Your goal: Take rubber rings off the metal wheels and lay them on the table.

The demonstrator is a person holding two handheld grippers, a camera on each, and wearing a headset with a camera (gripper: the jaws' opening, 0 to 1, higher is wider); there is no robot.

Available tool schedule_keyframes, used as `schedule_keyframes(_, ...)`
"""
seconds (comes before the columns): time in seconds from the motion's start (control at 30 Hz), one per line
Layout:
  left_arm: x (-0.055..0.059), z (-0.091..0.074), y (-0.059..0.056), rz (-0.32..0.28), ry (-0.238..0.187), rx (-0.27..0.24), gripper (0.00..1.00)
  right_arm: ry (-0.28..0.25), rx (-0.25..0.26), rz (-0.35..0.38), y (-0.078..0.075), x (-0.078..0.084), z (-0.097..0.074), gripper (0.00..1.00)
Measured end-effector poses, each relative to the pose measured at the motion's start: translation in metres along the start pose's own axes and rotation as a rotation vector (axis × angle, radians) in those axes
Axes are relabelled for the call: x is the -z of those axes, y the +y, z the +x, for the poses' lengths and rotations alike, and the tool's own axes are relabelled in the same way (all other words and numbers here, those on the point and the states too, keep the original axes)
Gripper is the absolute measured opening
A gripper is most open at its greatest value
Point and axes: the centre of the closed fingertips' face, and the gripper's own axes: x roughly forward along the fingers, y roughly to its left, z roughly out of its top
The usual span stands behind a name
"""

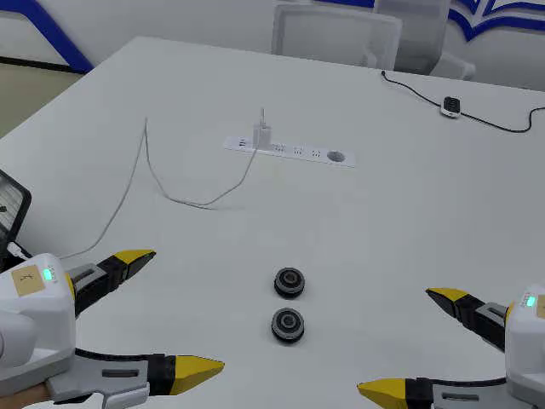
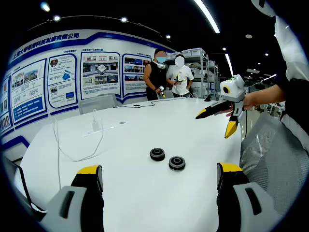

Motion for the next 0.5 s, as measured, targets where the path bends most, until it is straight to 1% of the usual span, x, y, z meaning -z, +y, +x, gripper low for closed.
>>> schedule_keyframes(0.1, -0.0008, 0.0004, -0.0008, -0.001, -0.002, 0.002, 1.00, 0.000, 0.003, 0.002, -0.0008, 0.0005, -0.0008, 0.97)
schedule_keyframes(0.13, 0.0002, 0.0009, -0.0003, 0.004, 0.005, 0.001, 1.00, 0.001, 0.003, 0.004, -0.0010, 0.0007, -0.0009, 0.97)
schedule_keyframes(0.23, 0.0011, 0.0006, -0.0011, 0.003, 0.007, 0.004, 1.00, 0.003, 0.004, 0.006, -0.0014, 0.0016, -0.0011, 0.97)
schedule_keyframes(0.5, 0.0020, 0.0001, 0.0019, 0.001, 0.011, -0.003, 1.00, 0.009, 0.006, 0.011, -0.0013, 0.0042, -0.0019, 0.96)
